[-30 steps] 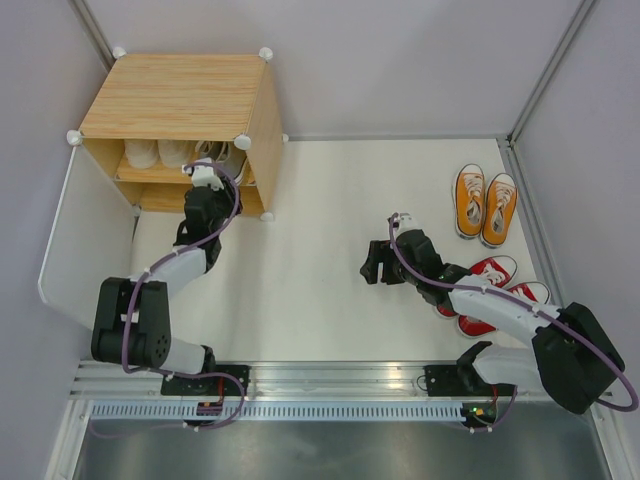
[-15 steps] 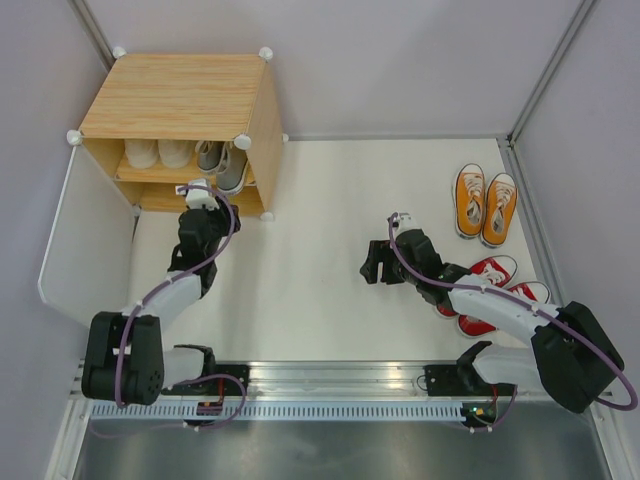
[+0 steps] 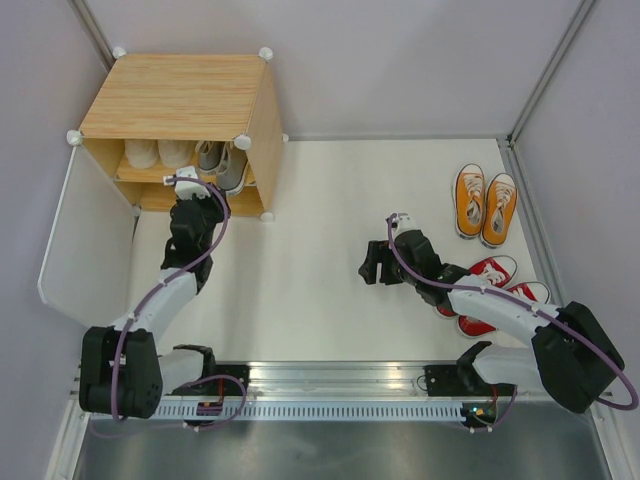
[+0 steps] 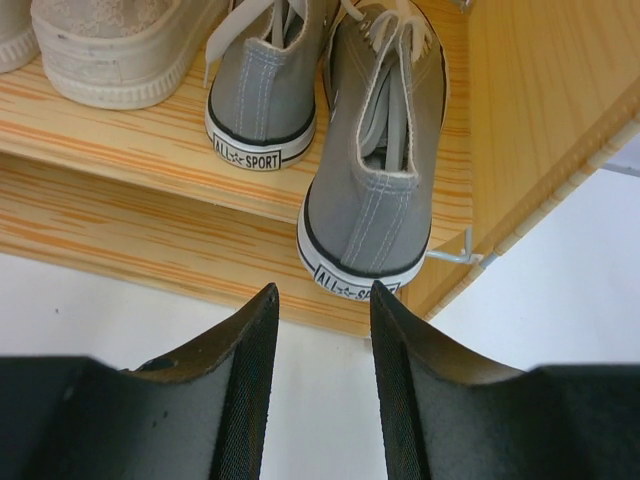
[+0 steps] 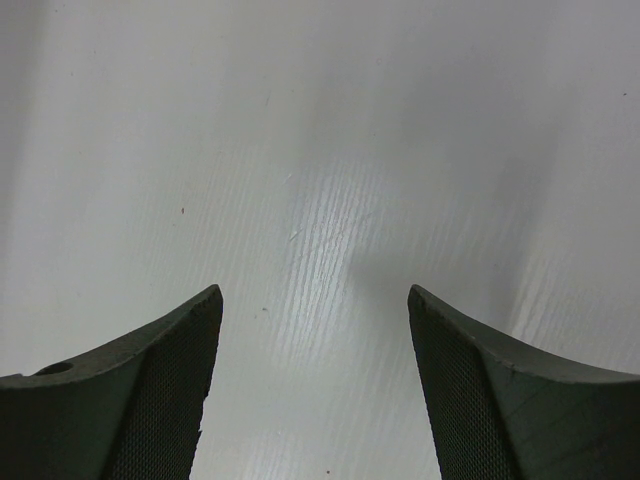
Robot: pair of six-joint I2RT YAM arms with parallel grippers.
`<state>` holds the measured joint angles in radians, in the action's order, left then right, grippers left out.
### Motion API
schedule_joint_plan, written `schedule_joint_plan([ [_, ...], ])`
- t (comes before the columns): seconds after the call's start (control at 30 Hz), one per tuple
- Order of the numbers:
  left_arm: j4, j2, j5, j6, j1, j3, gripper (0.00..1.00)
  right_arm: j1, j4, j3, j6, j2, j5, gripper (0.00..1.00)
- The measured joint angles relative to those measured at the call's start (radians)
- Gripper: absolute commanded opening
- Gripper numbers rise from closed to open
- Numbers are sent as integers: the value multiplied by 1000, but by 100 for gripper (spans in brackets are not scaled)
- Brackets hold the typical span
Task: Place and organize the shoes in the shoe cabinet
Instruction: Place the shoe in the shoe cabinet.
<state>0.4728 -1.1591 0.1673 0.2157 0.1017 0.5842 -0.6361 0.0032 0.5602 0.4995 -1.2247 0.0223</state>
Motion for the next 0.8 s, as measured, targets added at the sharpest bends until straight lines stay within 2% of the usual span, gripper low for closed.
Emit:
schedule_joint_plan([
  [0.8,4,-229,-48,-1,-1,155,45,-2,0,0,-8,1,13,79],
])
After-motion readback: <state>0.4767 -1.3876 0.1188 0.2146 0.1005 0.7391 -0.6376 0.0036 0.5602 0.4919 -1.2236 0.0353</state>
